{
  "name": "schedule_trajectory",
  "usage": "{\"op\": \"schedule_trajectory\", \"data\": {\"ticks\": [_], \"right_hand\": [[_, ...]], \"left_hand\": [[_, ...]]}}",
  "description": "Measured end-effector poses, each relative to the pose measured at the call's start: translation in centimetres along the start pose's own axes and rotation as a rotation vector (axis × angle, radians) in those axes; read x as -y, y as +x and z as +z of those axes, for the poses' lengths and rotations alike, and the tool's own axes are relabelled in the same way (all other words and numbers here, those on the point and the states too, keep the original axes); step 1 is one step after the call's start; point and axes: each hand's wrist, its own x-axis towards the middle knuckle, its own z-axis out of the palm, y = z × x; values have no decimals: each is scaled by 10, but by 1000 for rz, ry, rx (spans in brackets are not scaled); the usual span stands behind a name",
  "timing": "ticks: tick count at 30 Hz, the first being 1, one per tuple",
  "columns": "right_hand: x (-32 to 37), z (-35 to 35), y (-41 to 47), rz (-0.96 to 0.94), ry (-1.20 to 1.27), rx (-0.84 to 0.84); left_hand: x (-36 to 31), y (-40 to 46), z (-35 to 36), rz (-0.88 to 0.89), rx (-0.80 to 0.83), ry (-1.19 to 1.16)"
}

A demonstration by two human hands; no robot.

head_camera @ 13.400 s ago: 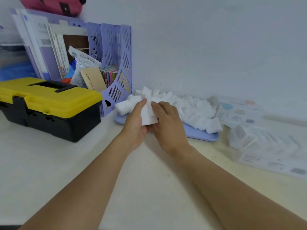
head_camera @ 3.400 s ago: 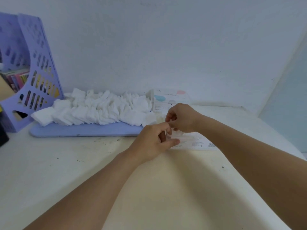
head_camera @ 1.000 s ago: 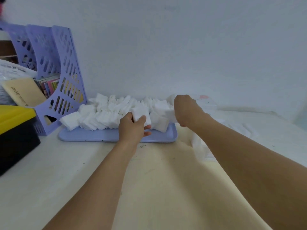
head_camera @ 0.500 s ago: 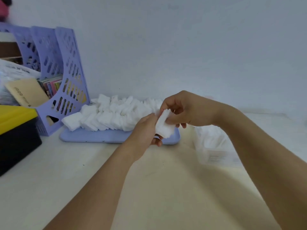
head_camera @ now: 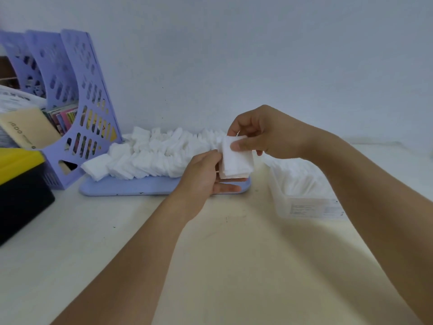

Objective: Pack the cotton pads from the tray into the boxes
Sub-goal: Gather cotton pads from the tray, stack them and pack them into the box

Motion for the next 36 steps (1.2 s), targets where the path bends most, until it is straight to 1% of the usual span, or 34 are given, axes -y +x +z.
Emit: {"op": "schedule_trajectory", "data": {"ticks": [3, 6, 10, 13, 16, 20, 23, 24, 26, 28, 29, 31, 32, 34, 36], "right_hand": [[-1, 4, 1, 8, 22, -57], [-1, 7, 1, 32, 50, -99], [-2, 8, 1, 46, 80, -111], [-6, 10, 3, -7, 34, -126], [-10, 17, 7, -147, -112, -232], [-17, 27, 10, -302, -267, -392], [-17, 26, 8, -309, -190, -444], [-14, 21, 7, -288, -119, -441], [-6, 3, 3, -222, 118, -384], [1, -20, -6, -129, 353, -215], [2, -29, -11, -93, 402, -100], [5, -35, -19, -65, 332, 78], [7, -33, -20, -73, 243, 113], [10, -22, -16, -94, 61, 91], [9, -13, -9, -89, -35, 22]], "left_hand": [[-5, -2, 0, -79, 123, -187], [-8, -5, -1, -87, 223, -248], [-7, -7, -2, -61, 227, -268], [-8, -7, -3, -41, 219, -212], [-8, -8, -4, -27, 230, -194], [-7, -8, -5, -62, 231, -285], [-7, -7, -5, -78, 207, -297], [-7, -8, -5, -76, 197, -291], [-7, -7, -4, -77, 178, -280], [-7, -7, -4, -83, 156, -273], [-7, -6, -5, -86, 152, -262], [-7, -7, -4, -88, 164, -222], [-7, -7, -4, -88, 176, -205], [-7, -8, -3, -88, 196, -188], [-7, -9, -2, -88, 216, -191]]}}
